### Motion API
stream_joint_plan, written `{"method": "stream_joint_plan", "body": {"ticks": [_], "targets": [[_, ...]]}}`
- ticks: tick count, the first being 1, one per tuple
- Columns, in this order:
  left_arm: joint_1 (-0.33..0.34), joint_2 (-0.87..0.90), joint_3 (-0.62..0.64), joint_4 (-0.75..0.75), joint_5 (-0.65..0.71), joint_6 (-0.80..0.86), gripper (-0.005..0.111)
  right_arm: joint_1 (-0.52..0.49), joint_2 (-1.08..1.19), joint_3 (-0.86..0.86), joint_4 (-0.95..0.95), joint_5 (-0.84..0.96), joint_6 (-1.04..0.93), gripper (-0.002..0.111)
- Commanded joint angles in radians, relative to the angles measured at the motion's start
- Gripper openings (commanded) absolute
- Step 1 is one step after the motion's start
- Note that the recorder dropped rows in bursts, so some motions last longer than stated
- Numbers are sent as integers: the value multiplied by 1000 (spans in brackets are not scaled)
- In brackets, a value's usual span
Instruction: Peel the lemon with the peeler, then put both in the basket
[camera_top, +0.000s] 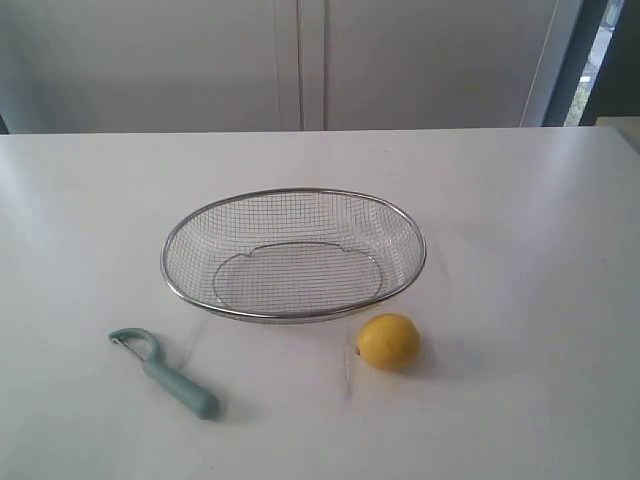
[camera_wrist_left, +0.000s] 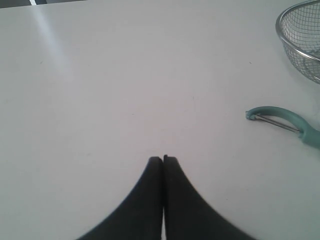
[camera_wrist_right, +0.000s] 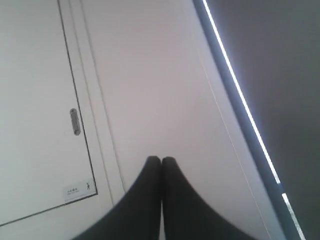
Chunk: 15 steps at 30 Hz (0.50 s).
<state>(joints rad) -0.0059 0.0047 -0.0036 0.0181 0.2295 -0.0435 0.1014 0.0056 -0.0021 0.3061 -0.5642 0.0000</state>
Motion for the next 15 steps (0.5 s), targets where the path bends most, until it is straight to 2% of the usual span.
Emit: {"method": "stream_joint_plan", "body": {"ticks": [1,6,15], "targets": [[-6,-5,4,-2,4,4,0,-4,-6,2,105,-18,0,0],[-6,-5,4,-2,4,4,0,-4,-6,2,107,-89,0,0],[-6,-5,4,-2,4,4,0,-4,-6,-11,109,-97,0,0]]}}
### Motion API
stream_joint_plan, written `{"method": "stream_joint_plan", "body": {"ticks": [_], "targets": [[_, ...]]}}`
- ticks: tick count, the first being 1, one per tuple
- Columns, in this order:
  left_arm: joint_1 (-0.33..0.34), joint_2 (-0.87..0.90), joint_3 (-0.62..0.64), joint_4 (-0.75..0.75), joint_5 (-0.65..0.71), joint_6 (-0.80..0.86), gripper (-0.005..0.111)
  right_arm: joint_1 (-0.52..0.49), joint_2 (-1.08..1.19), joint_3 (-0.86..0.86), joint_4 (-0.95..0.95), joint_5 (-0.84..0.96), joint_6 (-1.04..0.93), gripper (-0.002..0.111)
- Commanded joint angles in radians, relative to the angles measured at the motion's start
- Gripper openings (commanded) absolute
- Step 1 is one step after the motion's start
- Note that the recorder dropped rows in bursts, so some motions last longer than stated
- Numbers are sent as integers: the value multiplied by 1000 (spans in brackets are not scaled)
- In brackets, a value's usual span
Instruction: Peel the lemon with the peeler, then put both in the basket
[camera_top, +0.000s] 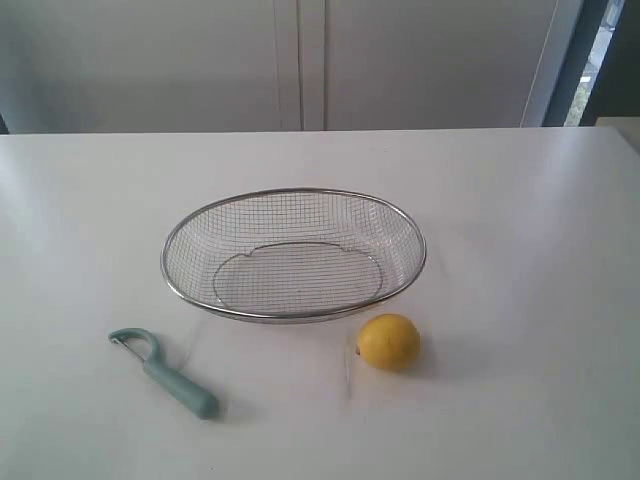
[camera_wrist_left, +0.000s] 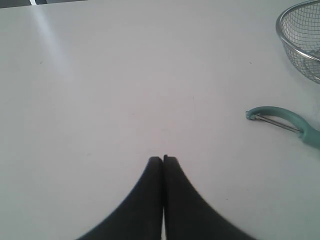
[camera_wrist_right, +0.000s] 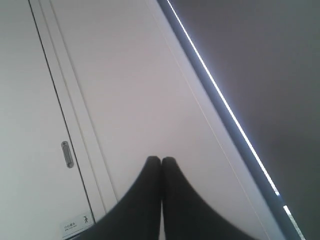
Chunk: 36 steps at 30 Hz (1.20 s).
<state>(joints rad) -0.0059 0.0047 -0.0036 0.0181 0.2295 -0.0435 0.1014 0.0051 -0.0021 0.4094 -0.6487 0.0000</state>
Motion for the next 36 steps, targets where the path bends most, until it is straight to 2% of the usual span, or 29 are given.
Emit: {"method": "stream_joint_plan", "body": {"ticks": [1,14,25,36], "targets": [[-6,-5,4,-2,4,4,0,-4,-5,-16,5,-14,0,0],[-6,-5,4,-2,4,4,0,-4,259,-149,-40,-10,0,0],[-6,-5,4,-2,4,4,0,-4,500,-295,-206,273,0,0],[-6,-5,4,-2,4,4,0,-4,726,-443,-208,656,-109,0]]}}
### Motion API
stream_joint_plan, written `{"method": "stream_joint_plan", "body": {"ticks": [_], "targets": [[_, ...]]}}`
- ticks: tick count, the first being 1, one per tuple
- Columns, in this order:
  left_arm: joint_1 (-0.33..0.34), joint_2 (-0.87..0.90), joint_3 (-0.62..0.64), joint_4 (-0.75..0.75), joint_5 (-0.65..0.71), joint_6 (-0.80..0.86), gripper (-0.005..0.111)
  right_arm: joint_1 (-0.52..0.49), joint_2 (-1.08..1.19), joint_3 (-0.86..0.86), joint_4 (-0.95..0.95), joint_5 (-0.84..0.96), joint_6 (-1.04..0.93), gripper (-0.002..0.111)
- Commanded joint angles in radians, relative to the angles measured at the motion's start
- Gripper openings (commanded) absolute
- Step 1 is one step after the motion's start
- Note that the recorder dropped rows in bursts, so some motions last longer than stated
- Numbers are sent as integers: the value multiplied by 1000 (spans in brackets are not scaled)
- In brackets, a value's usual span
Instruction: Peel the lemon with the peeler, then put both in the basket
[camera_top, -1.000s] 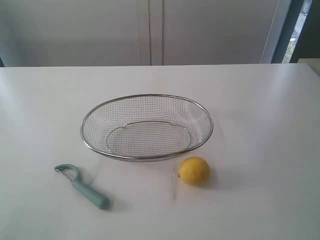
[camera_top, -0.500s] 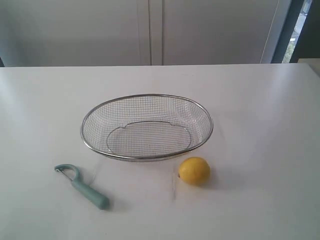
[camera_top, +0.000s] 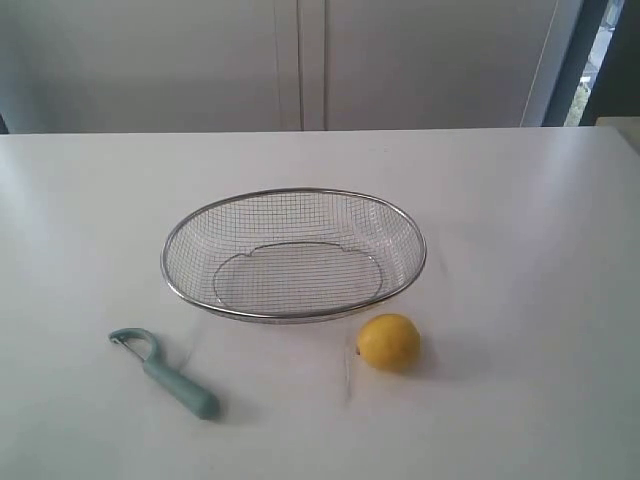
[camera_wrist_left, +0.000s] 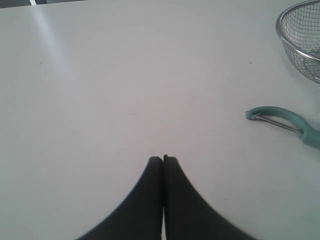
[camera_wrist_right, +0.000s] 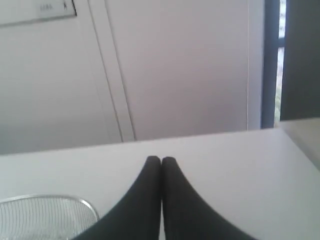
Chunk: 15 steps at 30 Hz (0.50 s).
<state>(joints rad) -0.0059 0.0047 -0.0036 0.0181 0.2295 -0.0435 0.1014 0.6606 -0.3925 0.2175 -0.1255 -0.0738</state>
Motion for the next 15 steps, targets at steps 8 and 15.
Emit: {"method": "stream_joint_plan", "body": {"ticks": [8,15], "targets": [[-6,-5,4,-2,4,4,0,-4,223,-175,-13,395,-37,0],[-6,-5,4,-2,4,4,0,-2,308,-298,-11,607,-37,0]]}}
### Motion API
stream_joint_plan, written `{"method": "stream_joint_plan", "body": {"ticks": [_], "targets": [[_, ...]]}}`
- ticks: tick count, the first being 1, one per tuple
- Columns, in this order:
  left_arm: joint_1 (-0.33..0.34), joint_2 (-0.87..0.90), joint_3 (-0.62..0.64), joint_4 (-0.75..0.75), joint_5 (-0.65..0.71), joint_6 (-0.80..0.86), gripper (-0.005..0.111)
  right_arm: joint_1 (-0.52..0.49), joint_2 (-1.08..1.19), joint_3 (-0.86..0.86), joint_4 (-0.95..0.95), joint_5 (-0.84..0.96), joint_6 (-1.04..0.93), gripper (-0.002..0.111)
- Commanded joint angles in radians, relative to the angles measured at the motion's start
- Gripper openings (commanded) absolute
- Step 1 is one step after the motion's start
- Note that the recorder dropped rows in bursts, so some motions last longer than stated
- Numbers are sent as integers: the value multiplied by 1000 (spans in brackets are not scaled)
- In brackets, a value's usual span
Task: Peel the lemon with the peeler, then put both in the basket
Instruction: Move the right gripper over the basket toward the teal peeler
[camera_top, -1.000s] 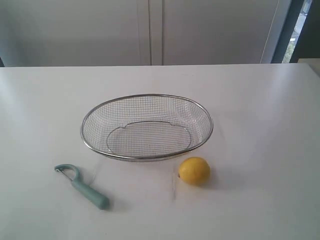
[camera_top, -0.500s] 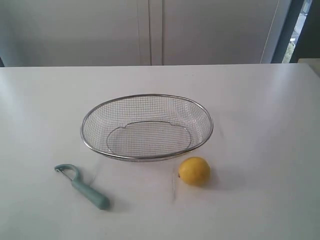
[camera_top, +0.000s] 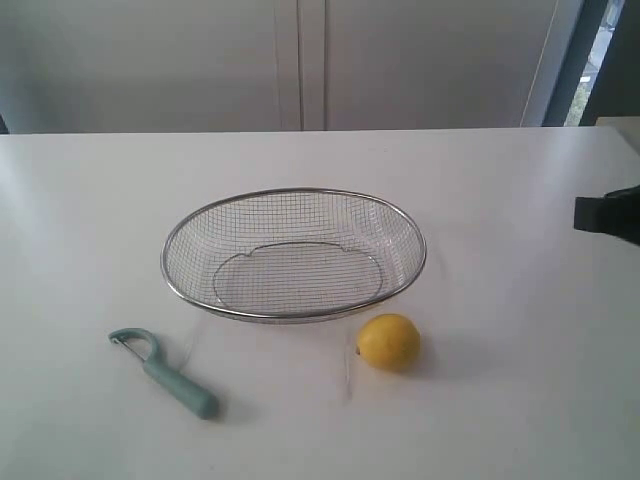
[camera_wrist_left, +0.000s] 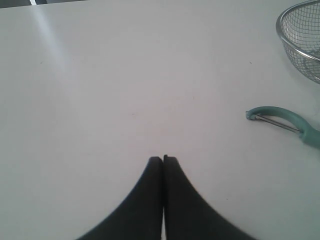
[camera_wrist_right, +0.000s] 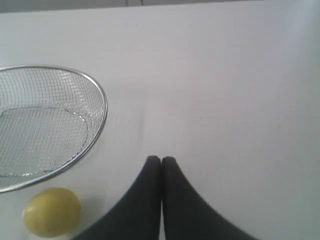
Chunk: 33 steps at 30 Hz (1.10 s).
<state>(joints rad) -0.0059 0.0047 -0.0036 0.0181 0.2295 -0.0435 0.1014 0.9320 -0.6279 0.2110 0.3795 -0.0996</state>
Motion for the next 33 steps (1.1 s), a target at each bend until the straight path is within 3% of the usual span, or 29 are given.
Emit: {"method": "stream_joint_plan", "body": {"ticks": [1,33], "targets": [[-6,-5,4,-2,4,4,0,-2,47,-80,-4,127,-13,0],[-6,-5,4,-2,4,4,0,265,334,-480,-6,570,-207,0]]}}
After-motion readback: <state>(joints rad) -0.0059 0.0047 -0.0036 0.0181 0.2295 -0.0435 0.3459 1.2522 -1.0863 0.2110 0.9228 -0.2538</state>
